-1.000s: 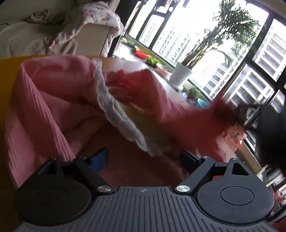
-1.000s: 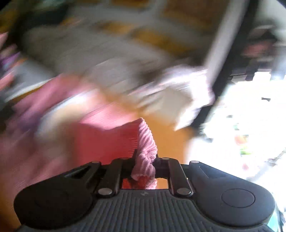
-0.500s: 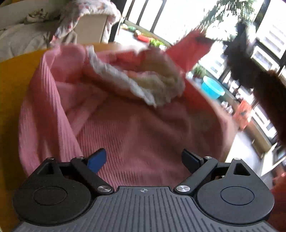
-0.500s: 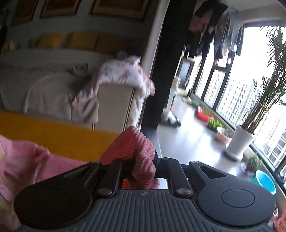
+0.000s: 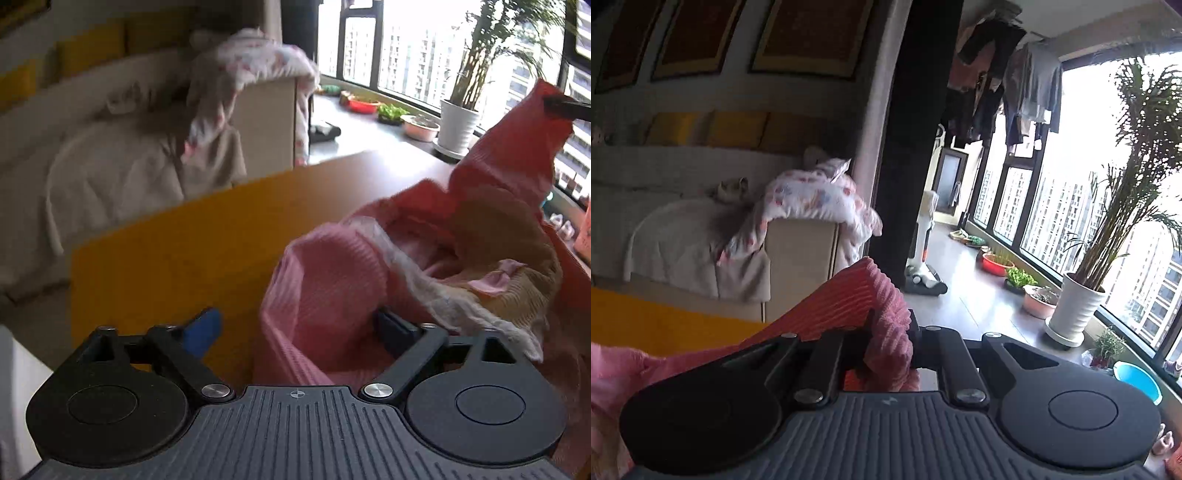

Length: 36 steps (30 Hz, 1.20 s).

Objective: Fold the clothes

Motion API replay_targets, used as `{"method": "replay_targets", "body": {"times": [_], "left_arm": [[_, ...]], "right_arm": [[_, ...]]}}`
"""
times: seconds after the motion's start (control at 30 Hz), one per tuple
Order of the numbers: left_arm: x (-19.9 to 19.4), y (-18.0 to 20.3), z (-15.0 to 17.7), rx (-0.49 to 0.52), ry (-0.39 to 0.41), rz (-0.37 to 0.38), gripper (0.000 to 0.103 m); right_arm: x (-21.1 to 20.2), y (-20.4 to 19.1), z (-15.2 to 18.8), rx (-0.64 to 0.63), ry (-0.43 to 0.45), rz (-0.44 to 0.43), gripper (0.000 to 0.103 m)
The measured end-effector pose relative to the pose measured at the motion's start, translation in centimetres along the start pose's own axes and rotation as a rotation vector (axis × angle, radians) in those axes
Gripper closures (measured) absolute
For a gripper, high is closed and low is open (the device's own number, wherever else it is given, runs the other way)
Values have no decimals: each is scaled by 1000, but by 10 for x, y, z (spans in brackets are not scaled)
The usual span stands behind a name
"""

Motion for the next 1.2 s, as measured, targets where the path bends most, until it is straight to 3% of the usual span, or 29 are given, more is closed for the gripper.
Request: {"method": "replay_targets", "body": {"times": [0.03,0.07,0.1,0.27,0.47,0.63,0.67,0.73,0.77,0.8,0.83,0.93,1.0,1.07,1.13,1.2], "left_arm": [[5,-1,1,-17,-11,13,63],[6,-4,1,-30,-15,16,95],[-2,-10,1,-31,-4,-6,98],[-45,-40,4,-34,55,-114,99],[-58,-83,21,-80,50,-269,99],[-61,-94,25,-99,39,-283,95],[-66,-94,18,-101,61,-268,91],[-74,-90,2,-140,114,-207,78],[-80,-87,-6,-165,141,-169,60],[-83,-83,-14,-186,164,-128,47],[-83,-75,-19,-196,177,-77,44],[-81,-50,-35,-223,211,69,35],[-68,-30,-40,-195,194,121,30],[-55,-11,-42,-105,173,118,30],[-46,0,-42,-15,171,86,29],[-42,4,-41,48,178,56,27]], "right_arm": [[-1,2,-5,4,13,0,91],[1,4,-8,22,11,2,92],[3,7,-10,41,10,3,92],[-7,54,-26,158,61,80,92],[31,51,18,169,-77,83,92],[68,45,45,115,-174,125,87],[71,46,41,102,-167,146,84],[62,42,18,95,-89,188,64],[54,34,6,95,-44,167,60],[46,18,-5,91,-5,129,52],[38,3,-16,87,34,90,42],[17,-44,-40,97,136,-11,30],[23,-85,-42,204,57,-283,30],[37,-143,-28,352,-108,-653,33],[56,-197,-2,416,-302,-811,57],[78,-239,23,464,-466,-887,58]]}}
Point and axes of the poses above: each gripper's, at about its wrist camera, not at the fingertips, and x roughly the way its jaws point, y to its right, z to its underside, the point moved 9 cm from there along x, roughly the way its jaws point, and after that the axes turned 4 degrees about -z, right-handed, at the moved point
